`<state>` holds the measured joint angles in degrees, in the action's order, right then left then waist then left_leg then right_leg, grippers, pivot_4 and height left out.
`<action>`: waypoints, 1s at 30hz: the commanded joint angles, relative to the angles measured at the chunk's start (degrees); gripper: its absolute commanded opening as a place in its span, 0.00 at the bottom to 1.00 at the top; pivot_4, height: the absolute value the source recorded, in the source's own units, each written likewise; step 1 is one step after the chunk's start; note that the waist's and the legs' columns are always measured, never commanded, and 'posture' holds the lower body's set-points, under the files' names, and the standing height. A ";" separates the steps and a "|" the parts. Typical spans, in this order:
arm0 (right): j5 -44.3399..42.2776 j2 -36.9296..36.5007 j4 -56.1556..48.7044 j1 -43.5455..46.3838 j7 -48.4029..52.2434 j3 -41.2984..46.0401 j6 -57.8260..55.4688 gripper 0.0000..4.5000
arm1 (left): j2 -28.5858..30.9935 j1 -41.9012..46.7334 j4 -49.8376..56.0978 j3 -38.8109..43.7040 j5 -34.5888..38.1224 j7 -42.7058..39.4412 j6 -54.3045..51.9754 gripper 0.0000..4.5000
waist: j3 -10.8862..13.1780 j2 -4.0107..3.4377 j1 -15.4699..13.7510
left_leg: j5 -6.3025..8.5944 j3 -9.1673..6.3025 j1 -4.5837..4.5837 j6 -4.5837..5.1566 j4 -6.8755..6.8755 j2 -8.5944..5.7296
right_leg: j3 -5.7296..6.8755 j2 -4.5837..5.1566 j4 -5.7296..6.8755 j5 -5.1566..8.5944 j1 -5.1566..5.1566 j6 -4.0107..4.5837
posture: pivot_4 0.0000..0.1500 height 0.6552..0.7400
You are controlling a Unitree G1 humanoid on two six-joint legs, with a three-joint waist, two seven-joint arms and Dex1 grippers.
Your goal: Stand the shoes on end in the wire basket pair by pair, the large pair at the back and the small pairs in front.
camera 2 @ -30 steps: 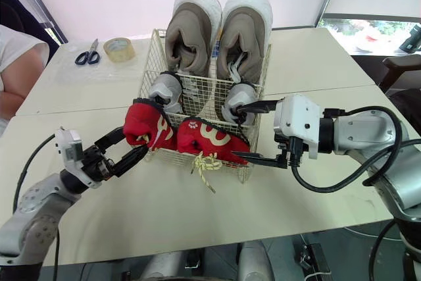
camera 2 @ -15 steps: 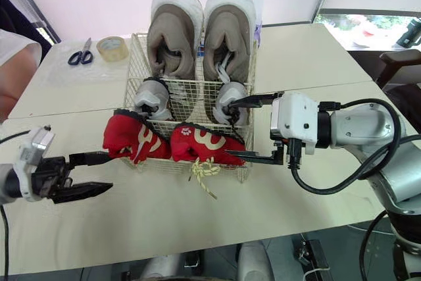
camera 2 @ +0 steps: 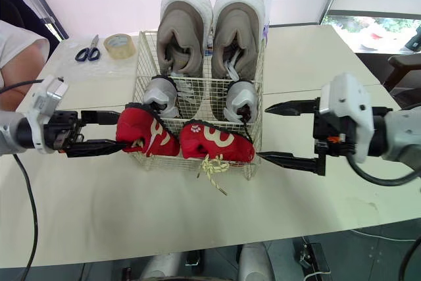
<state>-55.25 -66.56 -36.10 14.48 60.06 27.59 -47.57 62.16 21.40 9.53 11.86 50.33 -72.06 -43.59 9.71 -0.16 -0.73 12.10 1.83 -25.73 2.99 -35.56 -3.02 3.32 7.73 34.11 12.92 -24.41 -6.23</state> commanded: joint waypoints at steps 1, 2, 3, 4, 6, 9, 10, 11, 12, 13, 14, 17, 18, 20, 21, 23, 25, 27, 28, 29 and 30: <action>-4.74 -2.18 0.63 -0.10 0.65 6.22 -3.05 1.00 | 1.49 3.07 0.52 0.32 -1.13 0.11 -0.83 0.99 | 0.01 0.00 -0.02 | 0.00 0.00 0.00 0.00 -0.01 0.00 | 0.00 0.00 0.00 0.00 0.01 0.00 | 1.00 1.00; -4.83 -2.83 1.74 -0.51 1.48 7.90 -3.73 1.00 | 1.76 3.98 0.59 0.37 -1.39 0.14 -1.14 0.99 | 0.01 0.00 -0.03 | 0.00 0.00 0.00 0.00 -0.03 0.00 | 0.00 0.02 -0.01 0.00 0.01 0.00 | 1.00 1.00; -4.79 -3.64 3.02 -0.88 2.54 9.50 -4.37 1.00 | 2.04 5.02 0.55 0.49 -1.59 -0.02 -1.29 0.99 | 0.02 0.01 -0.05 | 0.00 0.00 0.00 0.00 -0.04 0.00 | -0.01 0.02 -0.01 0.00 0.01 0.00 | 1.00 1.00; -4.46 -4.39 4.18 -1.31 3.38 10.84 -4.84 1.00 | 2.53 5.92 0.39 0.79 -1.43 -0.27 -1.86 0.99 | 0.04 0.04 -0.06 | 0.00 0.00 -0.01 0.00 -0.04 0.00 | -0.01 0.02 -0.02 0.00 0.00 0.00 | 1.00 1.00; -3.69 -5.25 5.66 -1.92 4.73 12.38 -5.03 1.00 | 2.58 7.53 0.05 1.94 -0.25 -0.04 -3.19 0.99 | 0.05 0.05 -0.01 | 0.00 0.00 -0.01 0.00 -0.05 0.00 | 0.00 0.02 -0.02 0.00 0.01 0.00 | 1.00 1.00; -2.04 -5.98 7.55 -2.73 6.36 13.05 -4.02 1.00 | 2.63 9.11 1.02 3.60 2.28 0.68 -6.14 0.99 | 0.05 0.04 0.02 | 0.00 0.00 -0.02 0.01 -0.04 0.00 | 0.00 0.02 -0.01 0.00 0.00 0.00 | 1.00 1.00; -1.80 -6.06 7.93 -2.71 6.63 12.92 -3.77 1.00 | 2.63 9.14 1.74 3.99 2.79 0.79 -6.70 0.99 | 0.05 0.04 0.04 | 0.00 0.00 -0.02 0.01 -0.04 0.00 | 0.00 0.01 0.01 0.00 0.00 0.00 | 1.00 1.00; -1.65 -6.07 8.08 -2.73 6.91 12.88 -3.64 1.00 | 2.62 8.96 2.51 4.43 3.22 1.01 -7.21 0.99 | 0.06 0.03 0.06 | 0.00 0.00 -0.01 0.01 -0.04 0.00 | 0.00 0.01 0.01 0.00 0.01 0.00 | 1.00 1.00; -1.54 -6.05 8.15 -2.75 7.13 12.87 -3.56 1.00 | 2.59 8.82 3.01 4.74 3.53 1.21 -7.57 0.99 | 0.06 0.03 0.08 | -0.01 0.00 -0.02 0.01 -0.05 0.00 | 0.00 0.01 0.02 0.00 0.02 0.00 | 1.00 1.00; -1.12 -6.04 8.13 -2.77 7.44 12.47 -3.15 1.00 | 2.36 8.61 3.95 5.50 4.48 1.74 -8.19 0.99 | 0.06 0.03 0.08 | -0.01 0.00 -0.02 0.01 -0.05 0.00 | 0.00 0.01 0.03 0.00 0.06 0.00 | 1.00 1.00; -0.99 -6.06 8.17 -2.69 7.76 12.19 -2.94 1.00 | 2.21 8.58 4.71 6.33 5.77 2.23 -9.04 0.99 | 0.06 0.04 0.08 | -0.01 0.00 -0.02 0.01 -0.06 0.00 | 0.00 0.01 0.03 0.00 0.06 0.00 | 1.00 1.00; -0.26 -6.52 8.75 -2.31 8.80 11.52 -2.32 1.00 | 2.85 8.43 6.44 8.74 8.81 2.72 -11.09 0.99 | 0.07 0.04 0.08 | -0.01 0.00 -0.03 0.01 -0.10 0.00 | -0.01 0.01 0.03 0.00 0.06 0.00 | 1.00 1.00; -0.02 -6.64 9.04 -2.21 9.12 11.28 -2.08 1.00 | 3.22 8.60 6.98 9.58 10.24 2.75 -12.09 0.99 | 0.07 0.04 0.07 | -0.01 0.00 -0.04 0.01 -0.13 0.00 | 0.00 0.01 0.04 0.00 0.06 0.00 | 1.00 1.00; 0.61 -7.00 9.60 -2.02 9.90 10.52 -1.33 1.00 | 4.04 9.27 7.92 11.10 13.86 2.94 -14.60 0.99 | 0.07 0.04 0.09 | -0.01 0.00 -0.03 0.01 -0.17 0.00 | 0.00 0.01 0.05 0.00 0.05 -0.01 | 1.00 1.00; 0.86 -7.21 9.96 -1.76 10.16 10.04 -0.93 1.00 | 4.85 9.23 8.42 11.58 14.89 2.64 -15.52 0.99 | 0.07 0.04 0.10 | -0.01 0.00 -0.02 0.01 -0.20 0.00 | 0.00 0.00 0.06 0.00 0.05 -0.01 | 1.00 1.00; 1.05 -7.55 10.64 -1.06 10.57 9.11 -0.33 1.00 | 6.72 8.27 8.59 12.29 14.68 1.44 -15.96 0.99 | 0.07 0.03 0.12 | -0.01 0.00 -0.02 0.01 -0.27 0.00 | 0.00 0.00 0.09 0.00 0.06 -0.01 | 1.00 1.00; 1.36 -7.76 11.24 -0.81 11.13 8.79 -0.09 1.00 | 8.75 6.80 7.29 12.53 12.24 -0.15 -14.77 0.99 | 0.08 0.01 0.12 | 0.00 0.00 -0.01 0.01 -0.32 0.00 | 0.00 0.00 0.11 0.00 0.07 0.00 | 1.00 1.00; 2.29 -8.17 11.97 -1.27 12.06 9.02 0.22 1.00 | 10.32 5.31 5.86 12.78 9.84 -1.72 -13.03 0.99 | 0.09 -0.02 0.08 | 0.00 0.00 0.00 0.01 -0.32 0.00 | 0.00 0.00 0.11 -0.01 0.07 0.01 | 1.00 1.00; 2.67 -8.41 12.41 -1.46 12.41 9.27 0.20 1.00 | 10.81 4.73 5.26 12.96 8.79 -2.40 -12.13 0.99 | 0.10 -0.03 0.05 | 0.00 0.00 0.00 0.01 -0.32 0.00 | 0.00 0.00 0.12 -0.01 0.07 0.01 | 1.00 1.00; 2.97 -8.72 12.97 -1.47 12.79 9.59 0.09 1.00 | 11.23 4.34 4.48 13.10 7.69 -3.06 -11.05 0.99 | 0.10 -0.04 0.04 | 0.00 0.00 -0.01 0.01 -0.32 0.00 | 0.00 0.00 0.12 -0.01 0.06 0.01 | 1.00 1.00; 3.23 -9.01 13.48 -1.37 13.03 9.82 -0.06 1.00 | 11.46 4.29 3.68 13.09 6.86 -3.33 -10.24 0.99 | 0.11 -0.05 0.04 | 0.00 0.00 -0.01 0.00 -0.32 0.00 | 0.00 0.00 0.11 -0.01 0.05 0.01 | 1.00 1.00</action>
<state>-52.54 -74.01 -23.34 12.51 72.43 35.31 -48.12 72.00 25.22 14.19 22.48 58.80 -74.31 -56.05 9.82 -0.22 -0.69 12.11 1.84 -25.74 2.99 -35.88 -3.02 3.31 7.74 34.22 12.91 -24.37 -6.21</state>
